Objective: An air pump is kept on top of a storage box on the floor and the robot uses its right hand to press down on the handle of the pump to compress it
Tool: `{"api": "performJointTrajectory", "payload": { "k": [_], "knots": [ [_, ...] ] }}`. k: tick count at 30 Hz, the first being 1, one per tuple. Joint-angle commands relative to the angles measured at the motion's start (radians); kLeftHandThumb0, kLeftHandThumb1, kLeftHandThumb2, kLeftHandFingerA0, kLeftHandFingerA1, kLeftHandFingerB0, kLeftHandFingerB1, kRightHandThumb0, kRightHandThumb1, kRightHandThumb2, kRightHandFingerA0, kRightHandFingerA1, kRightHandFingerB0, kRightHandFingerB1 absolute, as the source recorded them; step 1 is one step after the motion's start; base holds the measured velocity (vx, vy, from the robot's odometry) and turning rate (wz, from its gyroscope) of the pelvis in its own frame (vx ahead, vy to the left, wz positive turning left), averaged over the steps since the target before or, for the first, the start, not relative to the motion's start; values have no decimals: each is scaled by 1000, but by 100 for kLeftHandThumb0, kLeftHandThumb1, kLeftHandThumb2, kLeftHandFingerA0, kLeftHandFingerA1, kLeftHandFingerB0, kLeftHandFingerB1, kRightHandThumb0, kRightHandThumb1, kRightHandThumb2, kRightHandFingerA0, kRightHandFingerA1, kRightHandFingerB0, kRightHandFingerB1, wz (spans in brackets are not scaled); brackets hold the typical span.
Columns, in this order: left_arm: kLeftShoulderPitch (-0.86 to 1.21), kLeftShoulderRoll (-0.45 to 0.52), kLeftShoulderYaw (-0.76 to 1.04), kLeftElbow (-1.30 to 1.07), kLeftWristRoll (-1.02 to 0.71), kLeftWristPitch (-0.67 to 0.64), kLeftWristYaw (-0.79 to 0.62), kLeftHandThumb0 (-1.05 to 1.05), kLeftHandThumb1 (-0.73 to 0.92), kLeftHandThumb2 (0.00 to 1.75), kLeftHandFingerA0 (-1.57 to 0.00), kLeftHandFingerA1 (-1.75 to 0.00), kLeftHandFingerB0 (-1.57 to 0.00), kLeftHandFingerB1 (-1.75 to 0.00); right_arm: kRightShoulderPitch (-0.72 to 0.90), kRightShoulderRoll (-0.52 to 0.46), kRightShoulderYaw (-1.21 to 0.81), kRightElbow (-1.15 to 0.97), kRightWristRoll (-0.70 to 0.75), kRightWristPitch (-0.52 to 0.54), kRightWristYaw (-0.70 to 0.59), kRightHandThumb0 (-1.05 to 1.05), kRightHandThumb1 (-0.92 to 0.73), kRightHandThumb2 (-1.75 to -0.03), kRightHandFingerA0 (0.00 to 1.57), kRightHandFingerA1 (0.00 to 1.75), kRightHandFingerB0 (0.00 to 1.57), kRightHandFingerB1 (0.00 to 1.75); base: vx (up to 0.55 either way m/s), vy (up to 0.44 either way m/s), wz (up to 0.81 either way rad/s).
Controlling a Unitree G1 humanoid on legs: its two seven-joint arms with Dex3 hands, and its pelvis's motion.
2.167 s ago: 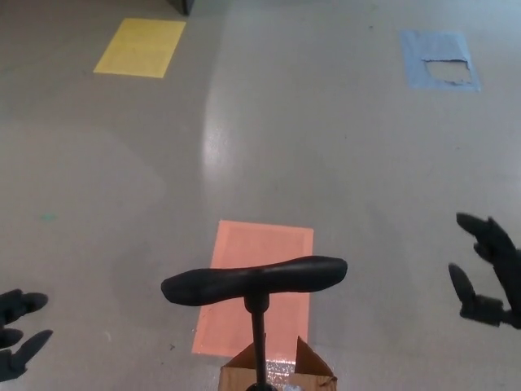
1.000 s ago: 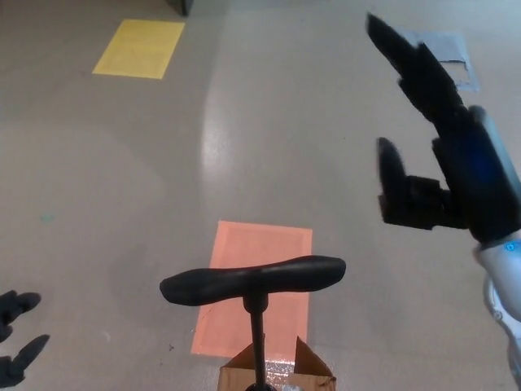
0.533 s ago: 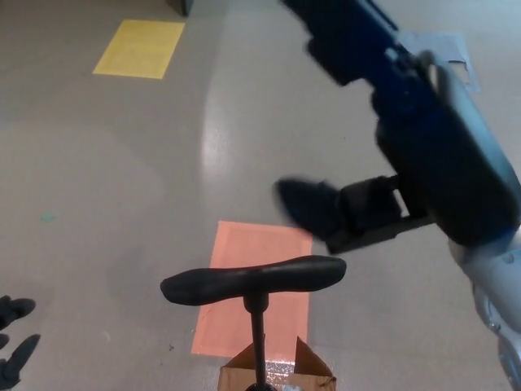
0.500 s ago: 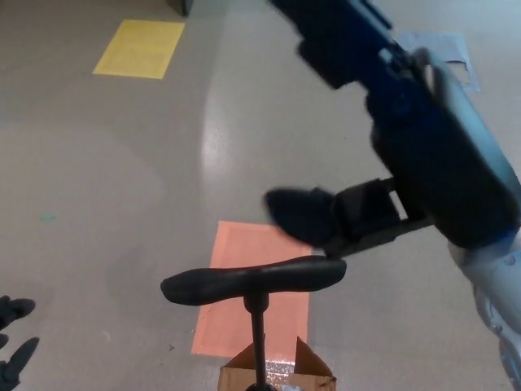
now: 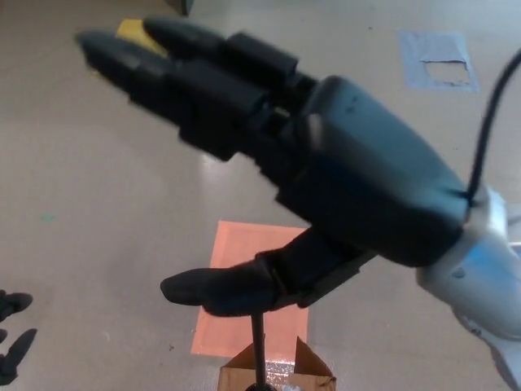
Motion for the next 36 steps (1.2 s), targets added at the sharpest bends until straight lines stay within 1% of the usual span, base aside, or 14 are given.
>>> {"api": "performJointTrajectory", "payload": {
  "k": [1, 4, 5, 12, 13, 19, 20, 22, 23, 24, 33, 34, 35, 36],
  "knots": [
    [-30, 40, 11, 48, 1, -49, -18, -70, 77, 108, -5, -43, -2, -33, -16, -12, 104, 104, -94, 213, 146, -88, -51, -90, 0, 4, 0, 0, 0, 0, 0],
    [-39, 43, 9, 55, 3, -49, -20, -68, 75, 109, -5, -42, -4, -34, -2, -9, 129, 155, -123, 195, 128, -88, -51, -90, 0, 5, 0, 0, 0, 0, 0],
    [-41, 44, 10, 58, 3, -53, -21, -67, 91, 73, -10, -29, -8, -24, -3, -8, 138, 170, -132, 198, 130, -86, -51, -89, 0, 6, 0, 0, 0, 0, 0],
    [-55, 56, -2, 64, 16, -72, -16, -66, 92, 72, -11, -31, -9, -26, 55, 40, 197, 311, -136, 214, 108, -85, -50, -87, 0, 5, 0, 0, 0, 0, 0],
    [-59, 56, -3, 67, 17, -74, -15, -68, 75, 107, -5, -43, -5, -37, 64, 46, 202, 325, -138, 215, 106, -86, -50, -87, 0, 5, 0, 0, 0, 0, 0],
    [-75, 54, -3, 80, 17, -77, -12, -72, 76, 105, -12, -45, 0, -37, 119, 90, 255, 472, -171, 176, 66, -89, -51, -91, 0, 5, 0, 0, 0, 0, 0],
    [-78, 55, -4, 80, 18, -80, -12, -33, 62, 115, 0, -48, 0, -47, 126, 98, 257, 501, -171, 173, 65, -90, -52, -92, 0, 5, 0, 0, 0, 0, 0],
    [-88, 54, -3, 84, 17, -77, -15, -33, 61, 114, 0, -48, 0, -47, 140, 114, 254, 556, -158, 161, 57, -91, -52, -92, 0, 5, 0, 0, 0, 0, 0],
    [-91, 53, -2, 86, 15, -73, -17, -68, 74, 105, -13, -46, 0, -38, 147, 121, 250, 580, -152, 153, 54, -91, -53, -92, 0, 5, 0, 0, 0, 0, 0],
    [-92, 53, -1, 87, 15, -73, -18, -72, 75, 104, -13, -46, -1, -37, 152, 126, 247, 597, -148, 149, 53, -91, -53, -92, 0, 4, 0, 0, 0, 0, 0],
    [-117, 58, -7, 98, 21, -72, -20, -71, 77, 106, -12, -45, 0, -37, 166, 217, 230, 1002, -138, 36, -53, -94, -58, -95, 0, 3, 0, 0, 0, 0, 0],
    [-116, 57, -8, 97, 22, -71, -18, -69, 76, 107, -13, -46, 0, -38, 162, 226, 231, 1045, -143, 25, -68, -95, -58, -95, 0, 3, 0, 0, 0, 0, 0],
    [-115, 58, -9, 96, 24, -72, -17, -33, 61, 114, 0, -47, 0, -47, 157, 240, 233, 1096, -148, 18, -86, -95, -59, -97, 0, 3, 0, 0, 0, 0, 0],
    [-115, 58, -9, 95, 25, -73, -16, -33, 61, 114, 0, -47, 0, -47, 155, 246, 234, 1119, -150, 16, -94, -95, -59, -97, 0, 3, 0, 0, 0, 0, 0]
  ]
}}
